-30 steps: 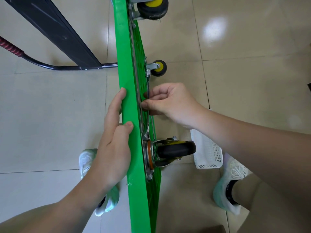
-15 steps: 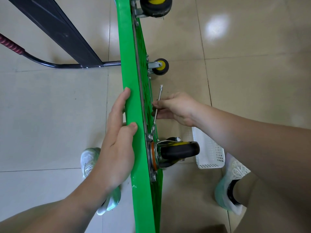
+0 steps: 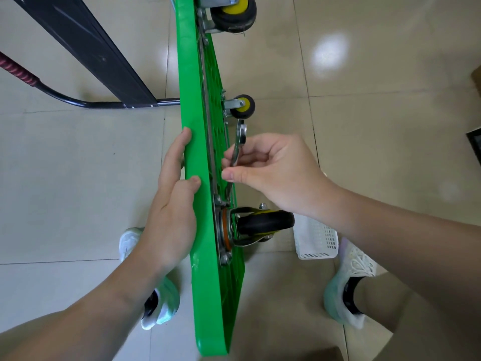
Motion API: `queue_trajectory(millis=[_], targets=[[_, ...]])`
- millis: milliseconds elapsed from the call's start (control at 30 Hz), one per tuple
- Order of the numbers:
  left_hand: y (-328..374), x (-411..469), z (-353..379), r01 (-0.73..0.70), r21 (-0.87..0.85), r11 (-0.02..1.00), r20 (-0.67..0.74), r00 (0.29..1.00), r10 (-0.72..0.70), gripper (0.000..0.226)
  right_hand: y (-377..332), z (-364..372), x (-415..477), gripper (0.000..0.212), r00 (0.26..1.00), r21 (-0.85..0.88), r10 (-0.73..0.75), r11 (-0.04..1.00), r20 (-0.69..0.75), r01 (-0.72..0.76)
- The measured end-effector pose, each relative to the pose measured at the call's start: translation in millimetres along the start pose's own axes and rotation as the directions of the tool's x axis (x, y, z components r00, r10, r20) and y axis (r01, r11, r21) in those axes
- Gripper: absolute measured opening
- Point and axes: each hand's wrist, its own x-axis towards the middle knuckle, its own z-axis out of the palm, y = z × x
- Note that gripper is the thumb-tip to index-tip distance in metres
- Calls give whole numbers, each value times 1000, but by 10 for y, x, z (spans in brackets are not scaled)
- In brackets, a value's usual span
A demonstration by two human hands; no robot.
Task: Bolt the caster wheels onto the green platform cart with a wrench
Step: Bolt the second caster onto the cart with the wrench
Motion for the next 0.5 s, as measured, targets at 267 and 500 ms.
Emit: queue_trajectory(millis=[267,500], targets=[[-7,-13,14,6,4,1000,-10,1000,-6,61,44,91,-51,25,999,-49,-39,998,-18,38],[0,-13,18,15,-10,1000,-10,1000,-15,61,84,81,141,26,999,-132,-7,991,-44,1]])
